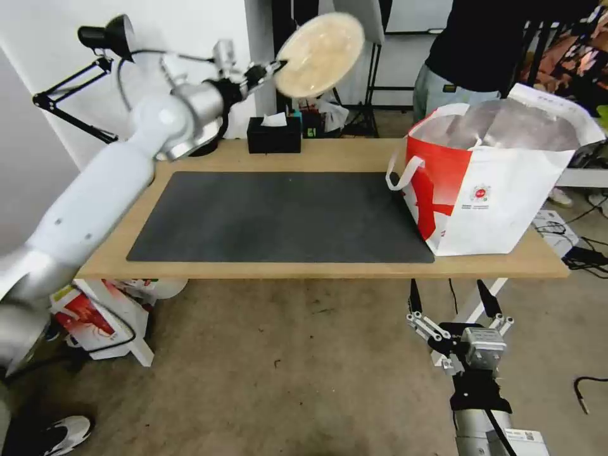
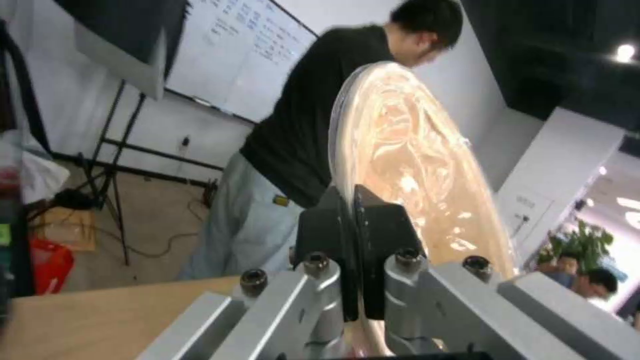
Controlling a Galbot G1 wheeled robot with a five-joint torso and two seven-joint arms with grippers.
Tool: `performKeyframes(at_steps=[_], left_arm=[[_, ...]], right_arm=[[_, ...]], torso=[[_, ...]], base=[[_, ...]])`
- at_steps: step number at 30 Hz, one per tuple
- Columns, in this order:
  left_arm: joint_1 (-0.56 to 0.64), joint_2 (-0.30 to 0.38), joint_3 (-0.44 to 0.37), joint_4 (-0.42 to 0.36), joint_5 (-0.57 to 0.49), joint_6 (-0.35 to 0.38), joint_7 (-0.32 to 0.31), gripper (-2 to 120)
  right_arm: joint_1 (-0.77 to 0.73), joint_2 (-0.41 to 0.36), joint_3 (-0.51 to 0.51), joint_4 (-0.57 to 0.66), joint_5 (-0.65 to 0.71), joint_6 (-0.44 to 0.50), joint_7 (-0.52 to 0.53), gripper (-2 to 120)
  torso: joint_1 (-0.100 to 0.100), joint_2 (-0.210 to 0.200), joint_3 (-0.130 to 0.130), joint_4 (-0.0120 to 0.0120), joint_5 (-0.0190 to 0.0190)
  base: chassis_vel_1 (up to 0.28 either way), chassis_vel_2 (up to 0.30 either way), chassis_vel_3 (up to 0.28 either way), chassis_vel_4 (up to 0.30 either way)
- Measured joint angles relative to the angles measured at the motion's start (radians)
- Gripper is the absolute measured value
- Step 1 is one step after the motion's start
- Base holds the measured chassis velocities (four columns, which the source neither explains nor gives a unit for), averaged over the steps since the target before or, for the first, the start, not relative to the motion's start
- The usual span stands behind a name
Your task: Pick up the trash from the table and place it into the takeout bag.
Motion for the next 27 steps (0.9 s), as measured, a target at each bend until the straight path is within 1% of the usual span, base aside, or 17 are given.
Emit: performKeyframes(at_steps=[1,3,4,5,6,7,8,9,10,11,13,15,16,18,19,20,27], left_arm=[[0.000,0.000,0.000,0.000,0.000,0.000,0.000,0],[-0.060,-0.037,0.048,0.050,0.008,-0.028,0.029,0],[-0.131,-0.094,0.104,0.122,0.017,-0.054,0.049,0],[-0.168,-0.131,0.146,0.160,0.023,-0.062,0.052,0],[-0.168,-0.131,0.146,0.160,0.023,-0.062,0.052,0],[-0.185,-0.148,0.168,0.175,0.028,-0.063,0.056,0],[-0.223,-0.198,0.212,0.231,0.043,-0.068,0.074,0],[-0.247,-0.238,0.228,0.281,0.050,-0.076,0.081,0],[-0.247,-0.238,0.228,0.281,0.050,-0.076,0.081,0],[-0.268,-0.280,0.240,0.330,0.051,-0.081,0.094,0],[-0.274,-0.291,0.244,0.343,0.051,-0.082,0.100,0],[-0.311,-0.364,0.296,0.439,0.051,-0.087,0.151,0],[-0.311,-0.364,0.296,0.439,0.051,-0.087,0.151,0],[-0.329,-0.392,0.335,0.470,0.050,-0.098,0.170,0],[-0.329,-0.392,0.335,0.470,0.050,-0.098,0.170,0],[-0.339,-0.406,0.357,0.482,0.050,-0.103,0.171,0],[-0.356,-0.439,0.418,0.485,0.050,-0.127,0.115,0]], right_arm=[[0.000,0.000,0.000,0.000,0.000,0.000,0.000,100],[0.000,0.000,0.000,0.000,0.000,0.000,0.000,100],[0.000,0.000,0.000,0.000,0.000,0.000,0.000,100],[0.000,0.000,0.000,0.000,0.000,0.000,0.000,100],[0.000,0.000,0.000,0.000,0.000,0.000,0.000,100],[0.000,0.000,0.000,0.000,0.000,0.000,0.000,100],[0.000,0.000,0.000,0.000,0.000,0.000,0.000,100],[0.000,0.000,0.000,0.000,0.000,0.000,0.000,100],[0.000,0.000,0.000,0.000,0.000,0.000,0.000,100],[0.000,0.000,0.000,0.000,0.000,0.000,0.000,100],[0.000,0.000,0.000,0.000,0.000,0.000,0.000,100],[0.000,0.000,0.000,0.000,0.000,0.000,0.000,100],[0.000,0.000,0.000,0.000,0.000,0.000,0.000,100],[0.000,0.000,0.000,0.000,0.000,0.000,0.000,100],[0.000,0.000,0.000,0.000,0.000,0.000,0.000,100],[0.000,0.000,0.000,0.000,0.000,0.000,0.000,100],[0.000,0.000,0.000,0.000,0.000,0.000,0.000,100]], torso=[[0.000,0.000,0.000,0.0000,0.0000],[0.000,0.000,0.000,0.0003,0.0007],[0.000,0.000,0.000,0.0000,0.0007],[0.000,0.000,0.000,0.0001,0.0003],[0.000,0.000,0.000,0.0001,0.0003],[0.000,0.000,0.000,-0.0004,0.0003],[0.000,0.000,0.000,0.0000,0.0005],[0.000,0.000,0.000,0.0001,0.0003],[0.000,0.000,0.000,0.0001,0.0003],[0.000,0.000,0.000,0.0000,0.0004],[0.000,0.000,0.000,0.0000,0.0004],[0.000,0.000,0.000,0.0001,0.0002],[0.000,0.000,0.000,0.0001,0.0002],[0.000,0.000,0.000,0.0000,0.0004],[0.000,0.000,0.000,0.0000,0.0004],[0.000,0.000,0.000,0.0000,0.0003],[0.000,0.000,0.000,0.0001,0.0002]], base=[[0.000,0.000,0.000,0.000],[0.000,0.000,0.000,0.000],[0.000,0.000,0.000,0.000],[0.000,0.000,0.000,0.000],[0.000,0.000,0.000,0.000],[0.000,0.000,0.000,0.000],[0.000,0.000,0.000,0.000],[0.000,0.000,0.000,0.000],[0.000,0.000,0.000,0.000],[0.000,0.000,0.000,0.000],[0.000,0.000,0.000,0.000],[0.000,0.000,0.000,0.000],[0.000,0.000,0.000,0.000],[0.000,0.000,0.000,0.000],[0.000,0.000,0.000,0.000],[0.000,0.000,0.000,0.000],[0.000,0.000,0.000,0.000]])
